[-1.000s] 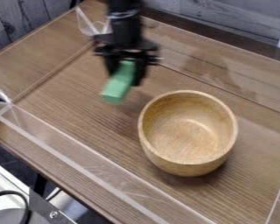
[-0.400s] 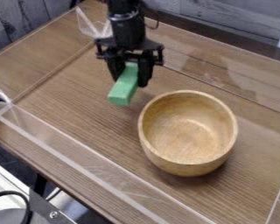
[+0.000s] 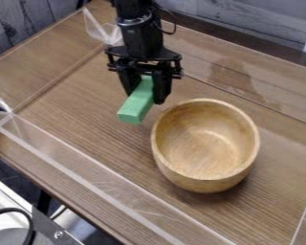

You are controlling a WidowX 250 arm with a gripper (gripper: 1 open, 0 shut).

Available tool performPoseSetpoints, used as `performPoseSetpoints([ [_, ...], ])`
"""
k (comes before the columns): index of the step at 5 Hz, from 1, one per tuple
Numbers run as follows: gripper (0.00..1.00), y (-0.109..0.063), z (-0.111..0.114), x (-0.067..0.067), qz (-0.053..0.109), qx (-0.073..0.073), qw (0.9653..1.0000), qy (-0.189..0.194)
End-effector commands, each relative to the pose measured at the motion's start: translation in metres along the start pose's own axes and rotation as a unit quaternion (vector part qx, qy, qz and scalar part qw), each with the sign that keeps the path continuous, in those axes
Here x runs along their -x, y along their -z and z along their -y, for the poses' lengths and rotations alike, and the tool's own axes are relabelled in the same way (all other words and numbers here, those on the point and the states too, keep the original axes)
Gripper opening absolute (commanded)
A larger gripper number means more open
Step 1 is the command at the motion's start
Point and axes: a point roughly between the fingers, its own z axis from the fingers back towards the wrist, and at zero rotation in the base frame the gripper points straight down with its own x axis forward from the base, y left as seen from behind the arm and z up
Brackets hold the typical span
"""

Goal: Remove the green block from inside the brown bowl and put it on the table

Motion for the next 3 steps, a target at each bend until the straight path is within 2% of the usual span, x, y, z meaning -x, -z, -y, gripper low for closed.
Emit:
performPoseSetpoints([
  [1, 0.00, -0.018, 0.006, 0.002, 0.033, 0.011, 0.9988, 0.034],
  [3, 0.00, -0.010, 0.004, -0.017, 0.035, 0.013, 0.9992, 0.018],
])
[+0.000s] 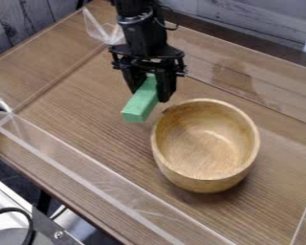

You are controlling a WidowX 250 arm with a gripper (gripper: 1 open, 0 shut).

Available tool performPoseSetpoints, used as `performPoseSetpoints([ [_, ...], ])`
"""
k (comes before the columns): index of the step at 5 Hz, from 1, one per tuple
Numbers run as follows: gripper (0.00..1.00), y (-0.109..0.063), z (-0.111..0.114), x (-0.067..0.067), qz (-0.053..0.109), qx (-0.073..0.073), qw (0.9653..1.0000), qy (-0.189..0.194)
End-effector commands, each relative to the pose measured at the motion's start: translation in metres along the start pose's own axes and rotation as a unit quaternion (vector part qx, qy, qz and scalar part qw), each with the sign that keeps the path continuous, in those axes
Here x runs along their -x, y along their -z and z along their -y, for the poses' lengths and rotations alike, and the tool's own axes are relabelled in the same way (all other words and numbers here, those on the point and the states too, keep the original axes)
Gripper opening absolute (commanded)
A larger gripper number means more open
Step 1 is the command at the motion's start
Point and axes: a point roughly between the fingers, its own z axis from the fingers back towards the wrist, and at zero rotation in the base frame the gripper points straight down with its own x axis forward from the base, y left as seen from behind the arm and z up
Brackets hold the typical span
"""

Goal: Remove the green block from inside the brown bowl and put it on the table

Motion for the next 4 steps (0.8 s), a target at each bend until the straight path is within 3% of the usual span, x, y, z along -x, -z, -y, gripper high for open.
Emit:
performPoseSetpoints([
  [1, 0.00, -0.020, -0.013, -0.019, 0.024, 0.006, 0.9997, 0.006],
  [2, 0.00, -0.024, -0.028, -0.025, 0.017, 0.015, 0.9997, 0.008],
  [3, 0.00, -0.019, -0.017, -0.014, 0.017, 0.020, 0.9995, 0.020],
  [4, 0.00, -0.018, -0.039, -0.007, 0.025, 0.005, 0.9995, 0.020],
])
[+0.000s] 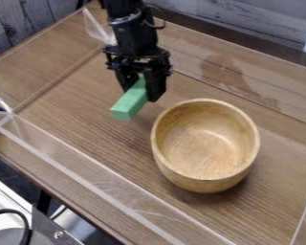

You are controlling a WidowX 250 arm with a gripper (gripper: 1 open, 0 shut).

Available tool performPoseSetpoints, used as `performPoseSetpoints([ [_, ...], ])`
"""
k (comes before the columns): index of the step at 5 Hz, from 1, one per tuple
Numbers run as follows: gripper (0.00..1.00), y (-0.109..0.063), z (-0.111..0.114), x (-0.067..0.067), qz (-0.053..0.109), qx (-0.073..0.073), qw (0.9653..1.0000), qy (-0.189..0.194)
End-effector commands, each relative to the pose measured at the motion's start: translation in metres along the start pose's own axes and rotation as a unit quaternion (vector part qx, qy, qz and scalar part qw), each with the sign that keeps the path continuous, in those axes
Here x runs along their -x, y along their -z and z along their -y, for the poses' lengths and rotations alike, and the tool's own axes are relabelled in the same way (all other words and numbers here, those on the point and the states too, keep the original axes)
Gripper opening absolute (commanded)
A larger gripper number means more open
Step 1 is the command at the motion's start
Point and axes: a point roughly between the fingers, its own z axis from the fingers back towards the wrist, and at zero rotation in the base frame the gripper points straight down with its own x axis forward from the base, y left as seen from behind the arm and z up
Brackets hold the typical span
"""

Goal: Remove the green block from inside the brown bowl and put it on the table

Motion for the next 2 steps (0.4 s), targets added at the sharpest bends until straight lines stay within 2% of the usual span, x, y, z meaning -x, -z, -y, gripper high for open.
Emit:
performPoseSetpoints([
  [1, 0.00, -0.020, -0.022, 0.000, 0.045, -0.029, 0.9985, 0.011],
  [2, 0.00, -0.009, -0.042, -0.002, 0.046, -0.050, 0.9977, -0.004],
])
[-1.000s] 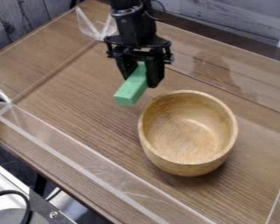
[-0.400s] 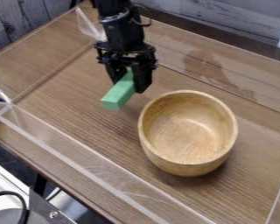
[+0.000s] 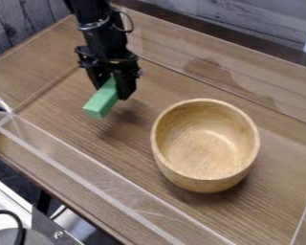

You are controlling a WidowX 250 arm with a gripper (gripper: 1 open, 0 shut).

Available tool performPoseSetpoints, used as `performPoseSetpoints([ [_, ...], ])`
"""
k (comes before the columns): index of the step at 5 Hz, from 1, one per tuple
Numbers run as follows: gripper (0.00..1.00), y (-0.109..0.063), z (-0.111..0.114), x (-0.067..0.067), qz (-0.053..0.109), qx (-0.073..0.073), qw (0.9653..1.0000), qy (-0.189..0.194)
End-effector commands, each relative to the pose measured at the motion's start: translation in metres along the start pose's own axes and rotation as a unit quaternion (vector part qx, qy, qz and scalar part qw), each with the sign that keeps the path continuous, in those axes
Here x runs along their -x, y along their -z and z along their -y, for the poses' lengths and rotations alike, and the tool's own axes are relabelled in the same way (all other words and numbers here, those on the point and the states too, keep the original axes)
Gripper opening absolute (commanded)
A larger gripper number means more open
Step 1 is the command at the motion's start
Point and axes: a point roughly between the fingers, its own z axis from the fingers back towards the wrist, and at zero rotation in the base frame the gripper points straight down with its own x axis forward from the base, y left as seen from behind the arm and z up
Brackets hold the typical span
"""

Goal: Remove the green block from inside the brown bowl and put it on the table

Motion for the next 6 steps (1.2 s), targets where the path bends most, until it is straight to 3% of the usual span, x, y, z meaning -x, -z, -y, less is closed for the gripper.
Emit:
performPoseSetpoints([
  [1, 0.00, 0.004, -0.014, -0.010, 0.014, -0.034, 0.9992, -0.015],
  [4, 0.00, 0.002, -0.035, 0.010, 0.033, -0.059, 0.9976, -0.015],
  [6, 0.00, 0.000, -0.042, 0.005, 0.038, -0.061, 0.9966, -0.038],
])
